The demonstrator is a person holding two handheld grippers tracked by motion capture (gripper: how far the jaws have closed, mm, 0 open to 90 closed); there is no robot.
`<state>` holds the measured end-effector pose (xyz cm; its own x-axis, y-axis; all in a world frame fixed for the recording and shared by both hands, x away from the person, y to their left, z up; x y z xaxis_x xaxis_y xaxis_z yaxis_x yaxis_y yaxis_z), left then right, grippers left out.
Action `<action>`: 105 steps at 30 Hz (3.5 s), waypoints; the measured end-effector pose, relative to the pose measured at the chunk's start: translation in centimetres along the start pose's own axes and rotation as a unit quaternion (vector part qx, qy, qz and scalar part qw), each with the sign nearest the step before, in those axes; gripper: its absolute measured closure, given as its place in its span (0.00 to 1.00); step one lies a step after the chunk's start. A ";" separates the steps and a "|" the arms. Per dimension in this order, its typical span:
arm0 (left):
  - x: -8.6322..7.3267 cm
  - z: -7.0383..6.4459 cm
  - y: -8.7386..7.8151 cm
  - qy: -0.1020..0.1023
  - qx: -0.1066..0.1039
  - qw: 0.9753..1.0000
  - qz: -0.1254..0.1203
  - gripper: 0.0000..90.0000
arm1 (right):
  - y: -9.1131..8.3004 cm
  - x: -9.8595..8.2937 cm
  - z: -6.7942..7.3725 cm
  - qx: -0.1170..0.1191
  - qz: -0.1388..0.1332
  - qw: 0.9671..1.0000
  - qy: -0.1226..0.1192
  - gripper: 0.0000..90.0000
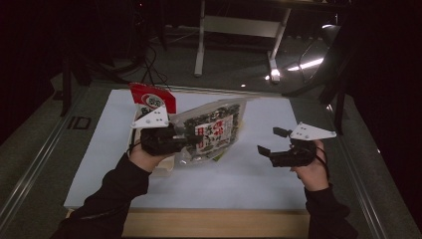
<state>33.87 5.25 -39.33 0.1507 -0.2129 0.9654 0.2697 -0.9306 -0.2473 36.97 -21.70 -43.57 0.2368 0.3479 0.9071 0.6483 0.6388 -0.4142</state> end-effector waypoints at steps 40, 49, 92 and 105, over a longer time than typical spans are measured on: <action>-6.6 6.8 -11.7 -0.049 0.149 0.987 0.041 0.84 | 0.7 -1.8 1.5 0.033 -0.010 0.999 0.003 0.15; -7.6 7.9 -10.9 -0.060 0.157 0.984 0.060 0.84 | 0.8 -1.8 1.7 0.035 -0.007 0.999 0.000 0.15; -12.8 9.7 -10.9 -0.111 0.144 0.983 0.020 0.83 | 0.6 -2.0 1.6 0.037 -0.002 0.999 -0.002 0.15; -12.1 8.5 -12.5 -0.102 0.169 0.980 0.010 0.66 | 0.9 -1.9 1.8 0.040 -0.001 0.999 -0.001 0.15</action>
<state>36.74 21.95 -48.60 0.3381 -0.1344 0.9315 0.5589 -0.7676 -0.3136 35.81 -20.60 -45.77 0.2345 0.3484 0.9075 0.5888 0.6920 -0.4178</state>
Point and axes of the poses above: each handheld gripper's, and its own axes: y roughly forward along the jaws, x roughly out of its top, z roughly to its left, the point moved 8 cm from there along y, roughly forward along the jaws, and after that the axes turned 5 degrees about -x, right-handed, at the moved point
